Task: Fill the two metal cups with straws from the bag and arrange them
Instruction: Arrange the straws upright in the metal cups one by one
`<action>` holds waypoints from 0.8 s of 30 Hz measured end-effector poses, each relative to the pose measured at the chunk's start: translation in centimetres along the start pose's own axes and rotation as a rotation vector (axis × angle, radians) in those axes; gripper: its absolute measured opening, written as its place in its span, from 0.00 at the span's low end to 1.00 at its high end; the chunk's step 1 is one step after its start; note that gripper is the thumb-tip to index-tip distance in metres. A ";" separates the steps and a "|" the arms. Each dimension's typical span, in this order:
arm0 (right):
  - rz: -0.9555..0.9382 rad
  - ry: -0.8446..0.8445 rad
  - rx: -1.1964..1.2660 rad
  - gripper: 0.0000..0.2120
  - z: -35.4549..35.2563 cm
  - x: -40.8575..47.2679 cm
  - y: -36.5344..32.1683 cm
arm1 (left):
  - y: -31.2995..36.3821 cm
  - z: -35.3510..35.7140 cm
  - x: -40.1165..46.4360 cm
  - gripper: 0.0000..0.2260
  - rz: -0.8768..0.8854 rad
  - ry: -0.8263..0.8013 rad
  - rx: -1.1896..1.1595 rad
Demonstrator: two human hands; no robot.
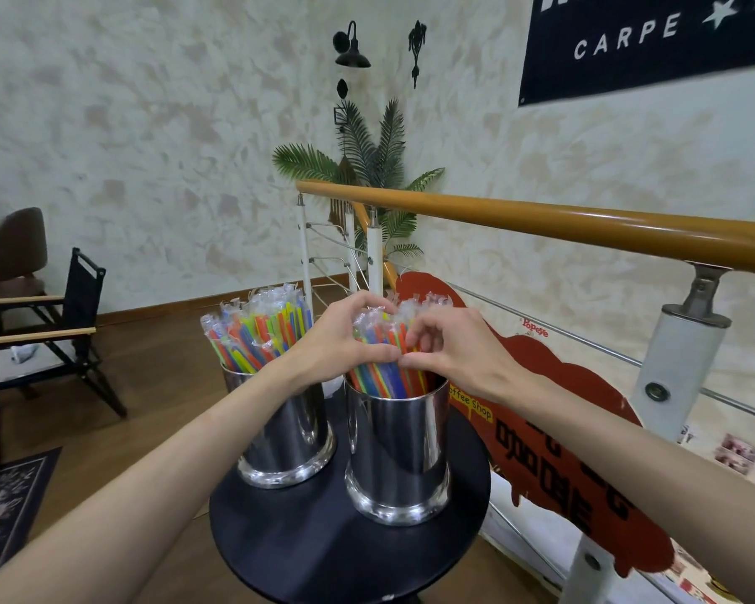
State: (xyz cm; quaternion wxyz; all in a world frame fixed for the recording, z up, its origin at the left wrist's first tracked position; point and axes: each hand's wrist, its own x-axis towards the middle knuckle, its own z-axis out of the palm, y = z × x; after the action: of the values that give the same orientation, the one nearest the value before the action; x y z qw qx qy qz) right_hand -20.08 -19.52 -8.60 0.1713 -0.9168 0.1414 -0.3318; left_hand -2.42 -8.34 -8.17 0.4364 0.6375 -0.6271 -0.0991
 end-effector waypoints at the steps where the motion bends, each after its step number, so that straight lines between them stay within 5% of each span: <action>1: 0.003 -0.014 0.021 0.08 0.0 0.0 0.0 | 0.0 0.1 0.0 0.21 -0.005 0.007 -0.015; 24: 0.040 -0.040 -0.054 0.05 0.2 -0.5 0.7 | -0.1 0.4 0.5 0.18 0.029 0.026 0.037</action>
State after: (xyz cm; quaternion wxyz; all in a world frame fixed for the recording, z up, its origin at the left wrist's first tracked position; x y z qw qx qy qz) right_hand -20.46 -19.95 -9.32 0.1560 -0.9245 0.1653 -0.3059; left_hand -2.48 -9.01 -8.25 0.4341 0.6374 -0.6325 -0.0730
